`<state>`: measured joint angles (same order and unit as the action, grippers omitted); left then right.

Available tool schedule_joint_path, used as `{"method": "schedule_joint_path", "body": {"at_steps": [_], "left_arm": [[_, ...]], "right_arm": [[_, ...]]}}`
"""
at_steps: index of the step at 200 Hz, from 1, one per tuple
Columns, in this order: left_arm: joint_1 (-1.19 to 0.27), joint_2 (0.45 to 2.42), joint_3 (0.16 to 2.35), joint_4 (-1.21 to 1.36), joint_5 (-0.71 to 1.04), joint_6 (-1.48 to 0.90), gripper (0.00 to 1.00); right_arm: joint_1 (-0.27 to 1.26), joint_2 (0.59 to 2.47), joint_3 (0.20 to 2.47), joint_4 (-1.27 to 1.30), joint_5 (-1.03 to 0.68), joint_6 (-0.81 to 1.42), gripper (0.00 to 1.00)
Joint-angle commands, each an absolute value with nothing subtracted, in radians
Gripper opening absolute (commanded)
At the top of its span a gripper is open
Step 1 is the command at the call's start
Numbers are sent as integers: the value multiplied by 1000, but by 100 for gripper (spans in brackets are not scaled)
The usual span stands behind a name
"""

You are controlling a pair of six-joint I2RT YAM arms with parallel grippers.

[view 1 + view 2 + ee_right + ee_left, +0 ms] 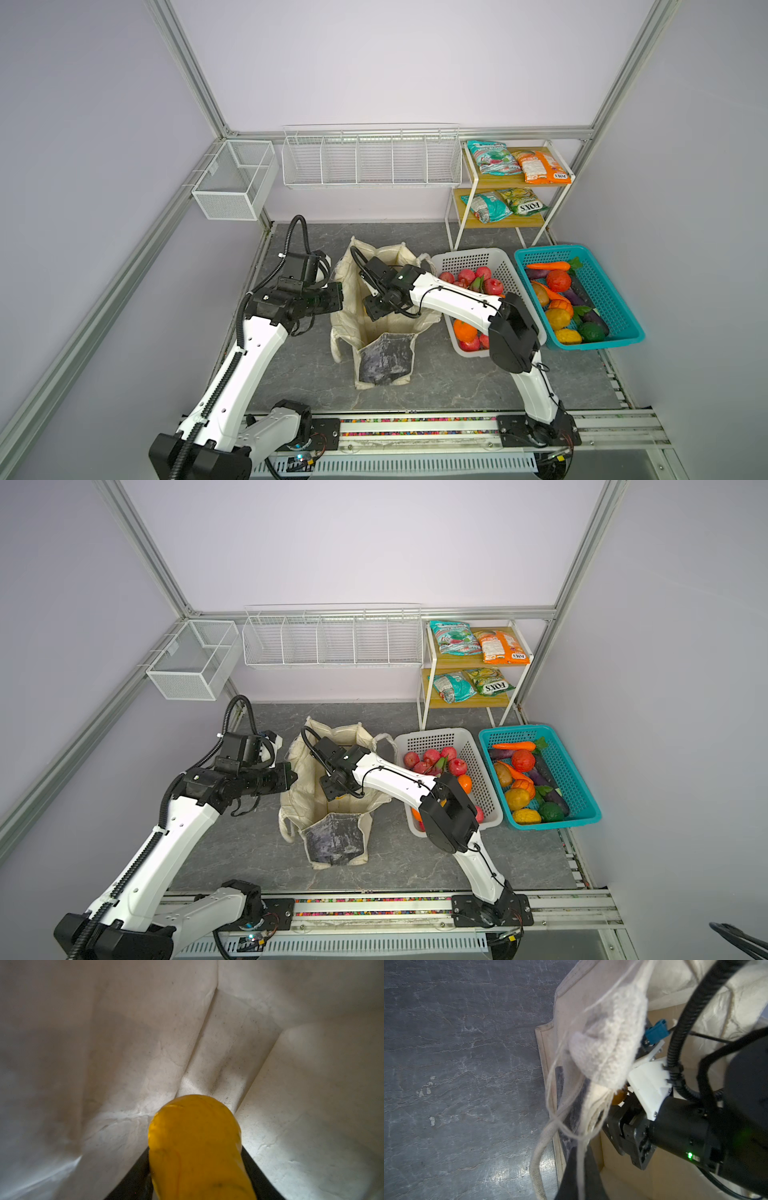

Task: Place the food into the grocery bag and tie it

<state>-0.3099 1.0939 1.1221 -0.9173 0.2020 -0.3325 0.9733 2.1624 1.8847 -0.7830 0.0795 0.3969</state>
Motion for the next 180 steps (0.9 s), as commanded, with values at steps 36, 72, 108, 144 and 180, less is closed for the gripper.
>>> {"method": "schedule_joint_path", "body": {"at_steps": [36, 72, 108, 144, 180], "left_arm": [[-318, 1075, 1156, -925, 194, -338, 0], [-317, 1072, 1156, -930, 192, -335, 0], [-318, 1071, 1150, -929, 193, -336, 0], [-318, 1069, 1149, -929, 193, -339, 0], [-318, 1062, 1141, -931, 193, -341, 0]], "right_arm": [[974, 2210, 1870, -770, 99, 420, 40], [971, 2221, 1871, -769, 100, 423, 48], [974, 2208, 1873, -769, 103, 422, 76], [974, 2169, 1878, -772, 119, 413, 95], [980, 2111, 1902, -792, 135, 406, 88]]}}
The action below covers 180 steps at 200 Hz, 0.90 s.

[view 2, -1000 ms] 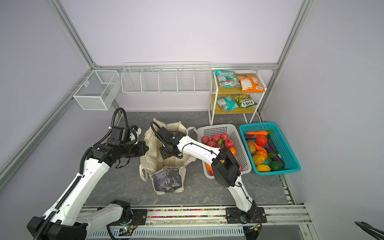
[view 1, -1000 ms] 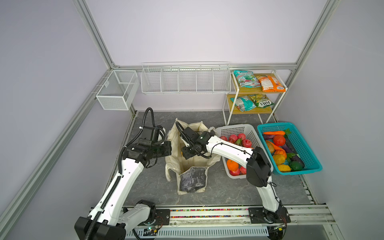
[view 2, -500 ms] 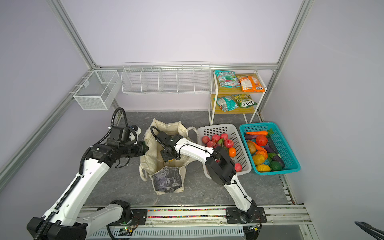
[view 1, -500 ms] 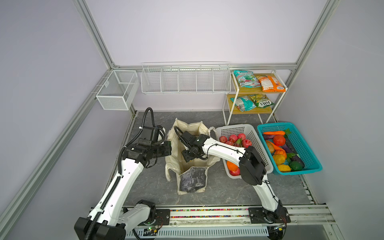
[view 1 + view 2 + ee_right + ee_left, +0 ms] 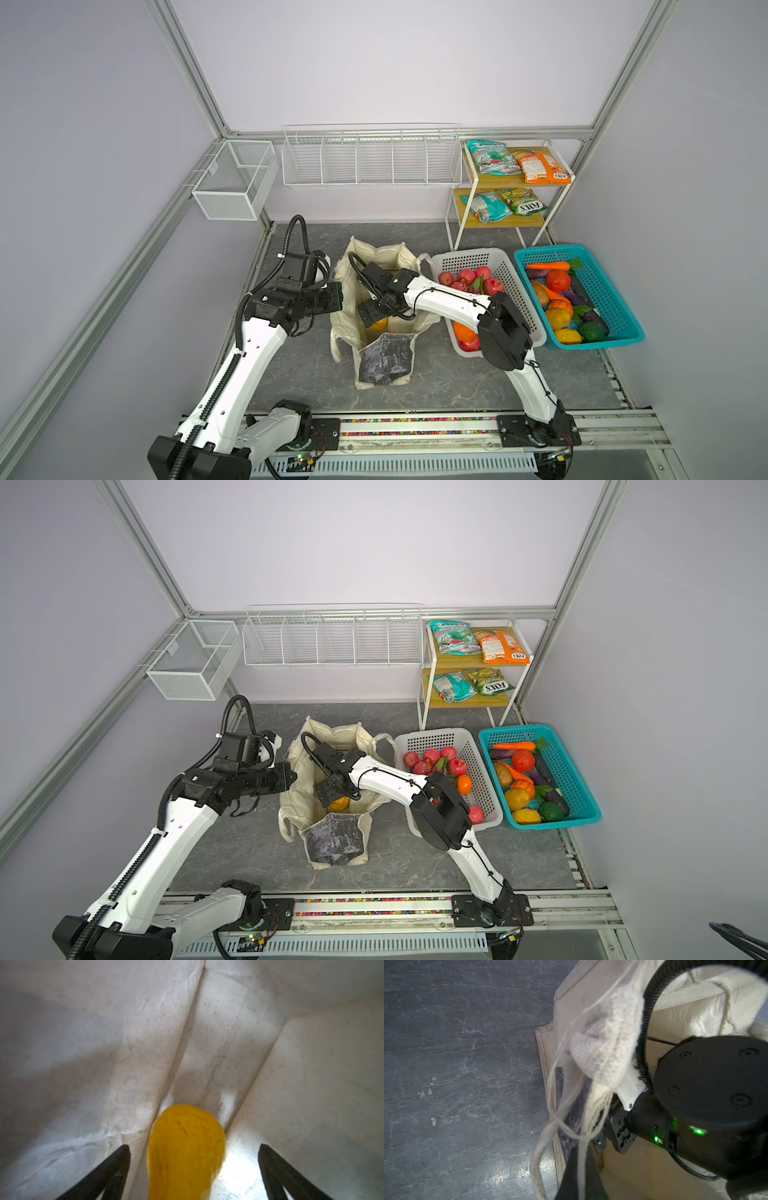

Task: Place the food into the grocery bag and tie it

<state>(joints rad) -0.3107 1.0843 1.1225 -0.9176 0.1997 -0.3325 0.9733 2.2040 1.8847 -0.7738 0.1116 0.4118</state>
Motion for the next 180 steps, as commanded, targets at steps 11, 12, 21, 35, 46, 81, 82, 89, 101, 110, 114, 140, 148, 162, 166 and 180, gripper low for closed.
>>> {"method": "schedule_joint_path", "body": {"at_steps": [11, 12, 21, 35, 46, 81, 82, 89, 101, 110, 114, 140, 148, 162, 166, 180], "left_arm": [[-318, 1060, 1138, -932, 193, -341, 0], [-318, 1060, 1138, -932, 193, -341, 0], [-318, 1057, 1137, -935, 192, -342, 0], [-317, 1052, 1137, -939, 190, -342, 0], [-318, 1048, 1137, -944, 189, -343, 0], [-318, 1033, 1125, -956, 189, -344, 0], [-318, 1032, 1124, -956, 189, -344, 0], [-318, 1030, 1119, -957, 188, -345, 0], [-318, 1024, 1110, -961, 189, -346, 0], [-317, 1020, 1105, -963, 190, -347, 0], [-317, 1020, 1103, -965, 190, -348, 0], [-318, 1012, 1100, -975, 195, -351, 0], [-317, 1012, 1103, -978, 193, -351, 0], [-318, 1015, 1109, -987, 190, -347, 0], [-318, 1016, 1110, -989, 189, -345, 0], [-318, 1020, 1113, -995, 187, -344, 0]], "right_arm": [[982, 2085, 1915, -801, 146, 401, 88], [983, 2084, 1916, -802, 146, 400, 88], [983, 2061, 1927, -810, 158, 398, 88], [985, 2020, 1942, -822, 175, 396, 88], [985, 1985, 1956, -832, 190, 393, 88], [989, 1861, 2007, -874, 251, 380, 88], [989, 1856, 2008, -874, 254, 379, 88], [992, 1826, 2011, -878, 269, 378, 88], [993, 1772, 2007, -885, 296, 377, 88], [995, 1729, 1997, -891, 319, 378, 88], [995, 1711, 1990, -892, 329, 379, 88], [992, 1590, 1921, -913, 412, 393, 88], [991, 1555, 1893, -925, 438, 401, 88], [985, 1498, 1833, -946, 469, 420, 88], [981, 1482, 1814, -950, 474, 428, 88], [966, 1422, 1735, -965, 485, 457, 88]]}}
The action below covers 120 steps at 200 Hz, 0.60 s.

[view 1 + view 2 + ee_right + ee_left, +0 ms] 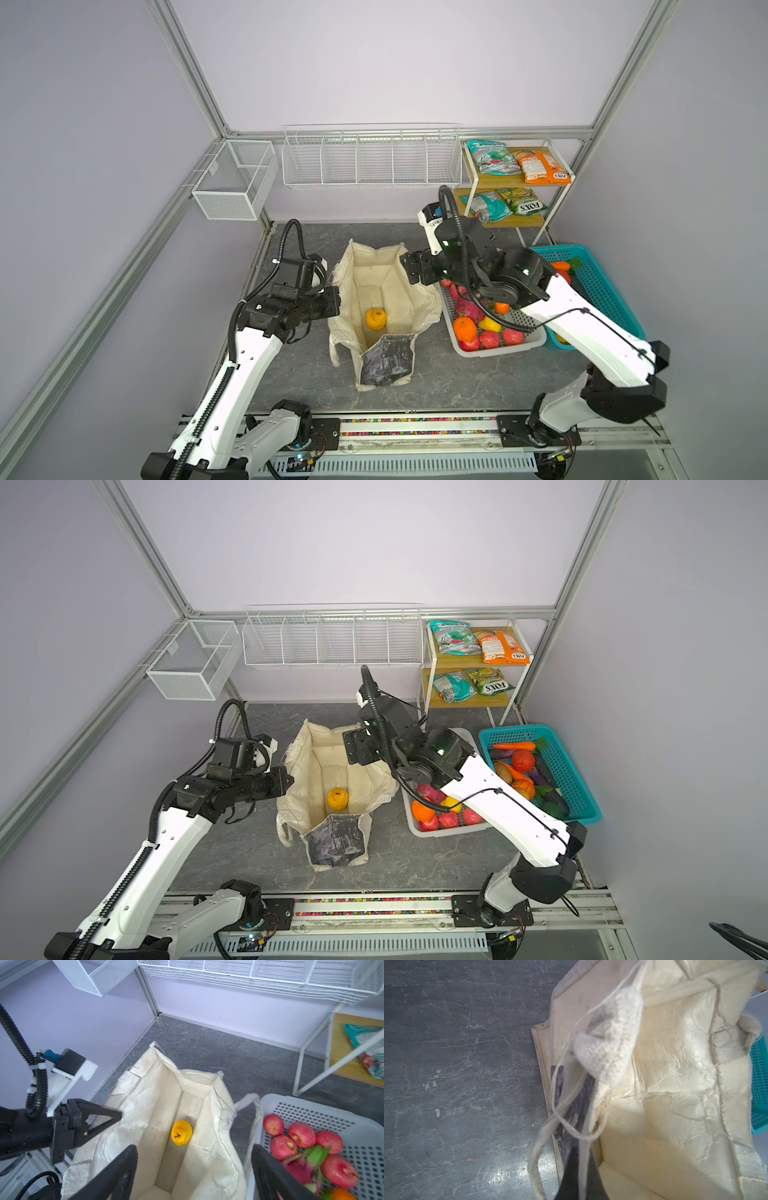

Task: Place the food into the grocery bag and tie it
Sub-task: 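Open the right gripper to drop the mango into the tote, then move the right gripper over the white basket above the orange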

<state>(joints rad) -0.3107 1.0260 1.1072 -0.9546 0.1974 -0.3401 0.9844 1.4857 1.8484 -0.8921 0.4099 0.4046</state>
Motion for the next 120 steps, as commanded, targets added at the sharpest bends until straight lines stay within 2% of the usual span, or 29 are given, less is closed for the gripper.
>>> {"method": "schedule_joint_path", "body": {"at_steps": [1, 59, 120], "left_arm": [[-318, 1020, 1113, -996, 186, -344, 0], [-318, 1031, 1118, -1010, 171, -338, 0], [-318, 1032, 1102, -1006, 161, -341, 0]], "right_arm": [[965, 1418, 1729, -973, 485, 459, 88], [847, 1209, 1399, -991, 400, 562, 88], [751, 1141, 1169, -1013, 280, 789, 88]]}}
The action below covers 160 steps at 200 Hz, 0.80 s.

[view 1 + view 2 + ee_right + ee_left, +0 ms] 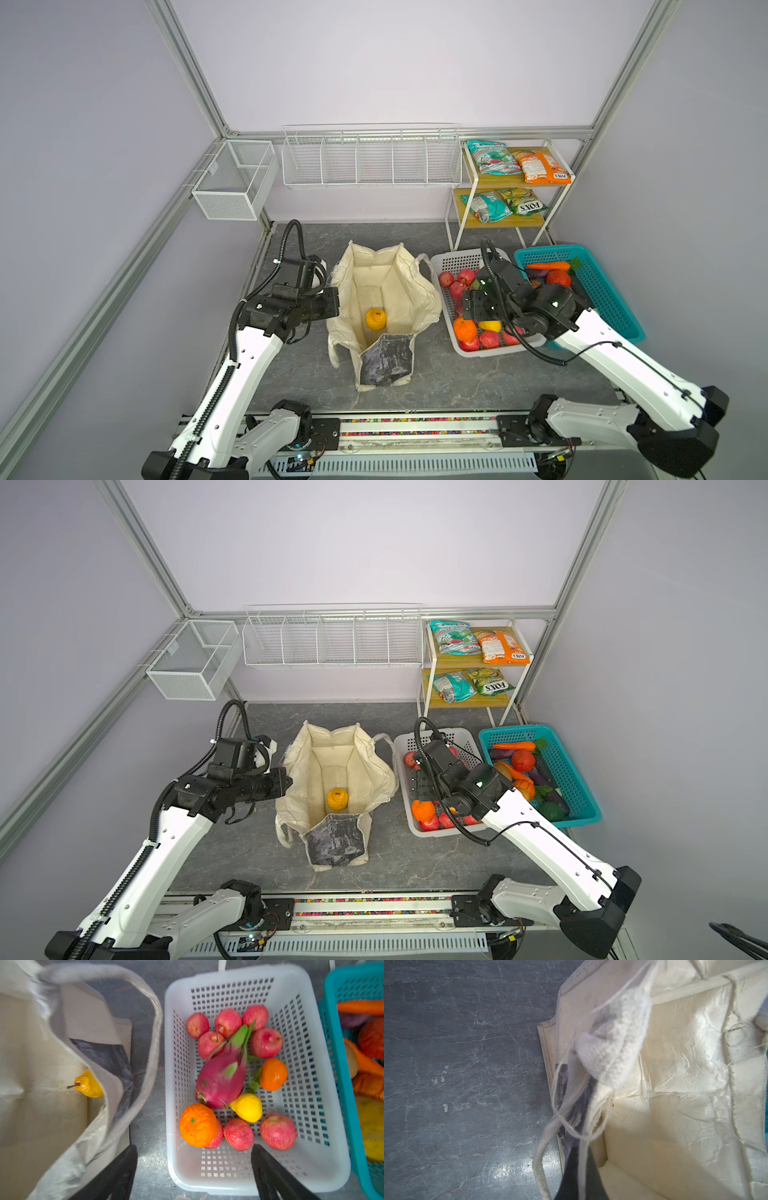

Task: Place the food into the grocery bag and tie it
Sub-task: 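Move the right gripper over the white basket above the orange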

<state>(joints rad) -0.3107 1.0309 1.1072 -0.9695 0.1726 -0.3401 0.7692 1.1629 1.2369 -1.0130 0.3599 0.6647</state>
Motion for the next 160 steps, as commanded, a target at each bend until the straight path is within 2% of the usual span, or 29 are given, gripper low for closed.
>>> {"method": "schedule_joint_path", "body": {"at_steps": [1, 98, 160], "left_arm": [[-318, 1032, 1102, -1006, 161, -341, 0], [-318, 1017, 1080, -1003, 159, -343, 0], [-317, 1015, 1076, -999, 164, -341, 0]], "right_arm": [[751, 1140, 1166, -1010, 278, 791, 88], [670, 1218, 1007, -841, 129, 913, 89], [635, 1275, 965, -772, 101, 934, 89]]}}
